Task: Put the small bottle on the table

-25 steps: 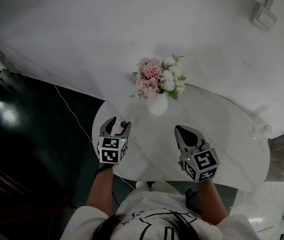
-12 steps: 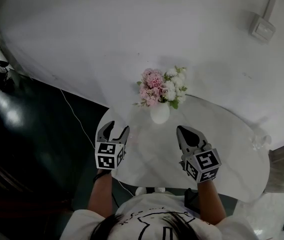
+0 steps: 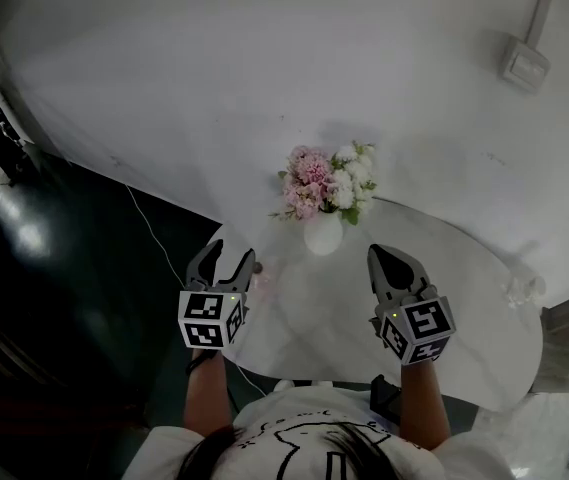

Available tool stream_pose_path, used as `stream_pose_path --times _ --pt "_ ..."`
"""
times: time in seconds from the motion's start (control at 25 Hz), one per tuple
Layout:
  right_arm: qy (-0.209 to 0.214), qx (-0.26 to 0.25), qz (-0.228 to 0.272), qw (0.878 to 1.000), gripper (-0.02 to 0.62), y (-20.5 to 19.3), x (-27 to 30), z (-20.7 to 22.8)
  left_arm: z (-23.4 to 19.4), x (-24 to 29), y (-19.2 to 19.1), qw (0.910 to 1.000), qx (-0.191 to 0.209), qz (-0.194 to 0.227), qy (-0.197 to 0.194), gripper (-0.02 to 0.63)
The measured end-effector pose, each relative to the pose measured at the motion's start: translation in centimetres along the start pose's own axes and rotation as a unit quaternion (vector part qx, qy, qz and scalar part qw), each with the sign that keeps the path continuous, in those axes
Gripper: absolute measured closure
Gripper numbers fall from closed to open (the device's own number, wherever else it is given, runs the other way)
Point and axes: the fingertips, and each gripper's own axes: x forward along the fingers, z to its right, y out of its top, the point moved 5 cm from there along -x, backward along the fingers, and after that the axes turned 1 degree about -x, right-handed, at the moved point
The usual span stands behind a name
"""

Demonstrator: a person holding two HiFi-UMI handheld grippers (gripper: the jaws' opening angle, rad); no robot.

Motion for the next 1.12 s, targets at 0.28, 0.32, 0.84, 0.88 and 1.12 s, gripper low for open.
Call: stream_pose_path --times 0.28,0.32,0.84,0.88,1.12 --pt "-0.004 0.005 0.021 1.0 0.601 1.6 -0.3 0.2 -0.5 -1.3 3.0 0.999 0.014 0.042 0.012 0.356" --pt "-0.002 0.003 0.022 1.0 0.601 1.8 -0.3 0.0 -0.5 -1.5 3.4 0.9986 0.014 0.048 0.014 0.359" --pt "-0.003 -0.015 0.05 0.999 0.601 4.4 -1.1 0.0 -1.5 -5.7 8.1 0.9868 0.047 0.139 0.069 0.601" --pt "-0.003 -0.017 0.053 0.998 0.601 4.6 -1.2 0.0 -1.6 -6.1 8.5 0.9855 0.048 0.146 0.071 0.601" --pt "-0.004 -0.028 0.071 0.997 0.601 5.9 -1.3 -0.3 -2.8 -8.8 9.8 0.9796 0.059 0.169 0.093 0.601"
